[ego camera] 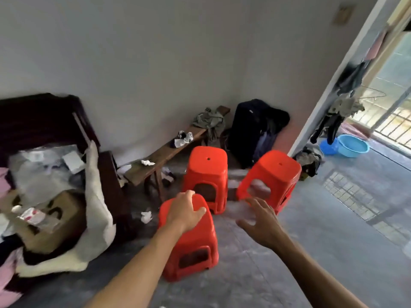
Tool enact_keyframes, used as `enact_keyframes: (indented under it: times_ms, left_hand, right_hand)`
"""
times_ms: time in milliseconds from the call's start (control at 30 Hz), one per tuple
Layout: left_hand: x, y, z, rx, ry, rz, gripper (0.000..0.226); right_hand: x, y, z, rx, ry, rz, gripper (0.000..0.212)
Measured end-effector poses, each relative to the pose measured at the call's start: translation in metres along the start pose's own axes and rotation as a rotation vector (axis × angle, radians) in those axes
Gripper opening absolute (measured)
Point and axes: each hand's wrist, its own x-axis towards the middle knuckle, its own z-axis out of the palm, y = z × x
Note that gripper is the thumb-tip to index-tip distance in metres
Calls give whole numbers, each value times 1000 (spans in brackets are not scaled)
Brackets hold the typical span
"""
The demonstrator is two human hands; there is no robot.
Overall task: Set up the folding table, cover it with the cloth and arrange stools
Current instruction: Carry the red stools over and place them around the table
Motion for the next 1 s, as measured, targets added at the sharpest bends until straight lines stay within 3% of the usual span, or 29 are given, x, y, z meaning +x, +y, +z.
enact_keyframes:
  times_ms: [200,367,700,1000]
  left_hand:
    - [48,-80,-35,14,-41,-83,63]
    - [73,-117,-42,19,-81,-114,63]
    - [113,-156,-11,90,-161,-191,63]
    - [175,-188,59,48,-96,-429,61]
  right_hand:
    - [36,-63,50,20,-17,58,67]
    - [56,-84,73,-9,-94,73,68]
    - [151,-72,105,19,-204,35,64]
    - [263,-16,179,-33,-426,-72,70]
